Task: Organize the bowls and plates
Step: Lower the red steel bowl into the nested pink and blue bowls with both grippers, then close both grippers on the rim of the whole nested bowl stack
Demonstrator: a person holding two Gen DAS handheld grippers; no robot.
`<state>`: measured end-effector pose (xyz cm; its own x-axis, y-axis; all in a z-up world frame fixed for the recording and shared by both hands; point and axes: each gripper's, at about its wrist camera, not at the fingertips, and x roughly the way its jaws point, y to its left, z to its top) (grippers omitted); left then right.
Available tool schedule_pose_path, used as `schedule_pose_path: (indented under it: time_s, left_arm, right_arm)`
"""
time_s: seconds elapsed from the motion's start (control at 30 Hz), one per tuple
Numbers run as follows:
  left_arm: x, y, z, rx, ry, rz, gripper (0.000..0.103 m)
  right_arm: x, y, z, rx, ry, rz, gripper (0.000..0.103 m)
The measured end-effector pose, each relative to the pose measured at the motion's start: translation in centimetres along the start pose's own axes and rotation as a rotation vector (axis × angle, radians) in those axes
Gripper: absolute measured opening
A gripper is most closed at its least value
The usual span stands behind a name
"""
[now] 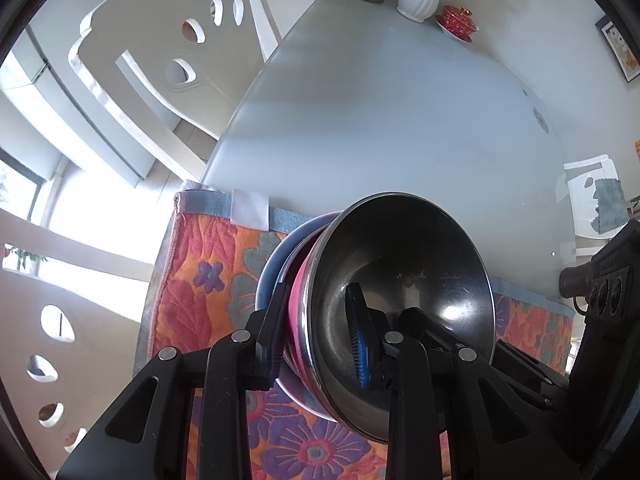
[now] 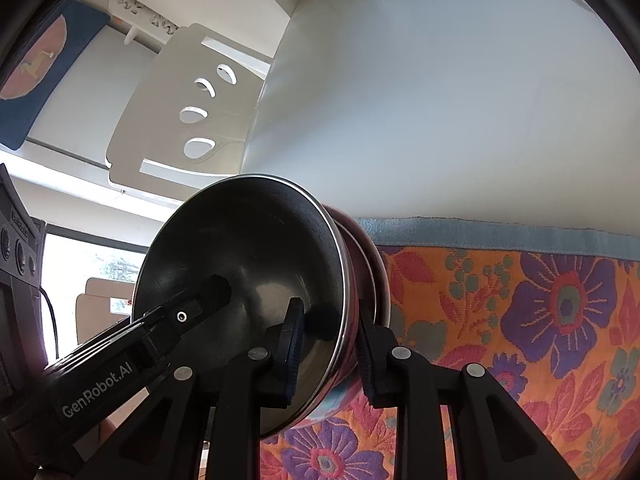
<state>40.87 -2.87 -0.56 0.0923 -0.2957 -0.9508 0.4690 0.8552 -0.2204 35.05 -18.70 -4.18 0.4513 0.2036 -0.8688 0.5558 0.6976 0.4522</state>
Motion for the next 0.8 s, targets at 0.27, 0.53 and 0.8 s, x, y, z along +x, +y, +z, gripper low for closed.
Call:
schedule_pose_path:
  time_s: [0.27,0.53,0.8]
  left_arm:
    - [-0.1,0.3,-0.1,-0.003,-0.003,0.025,0.024]
    - [-0.6,0.9,0.0,-0.029,-0.003,0.006,0.026]
    - [0.1,1.2,-0.2,-0.034,0.028,0.018,0.033]
  right_arm:
    - [0.0,0.4,-0.2,-0.013,0.027,0.009,0.033]
    - [-1.6,0.2,-0.6,-0.026,0.003,0.001,0.048]
    - [-1.3,-2.1,-0.9,0.046,0.018,0.006,0.048]
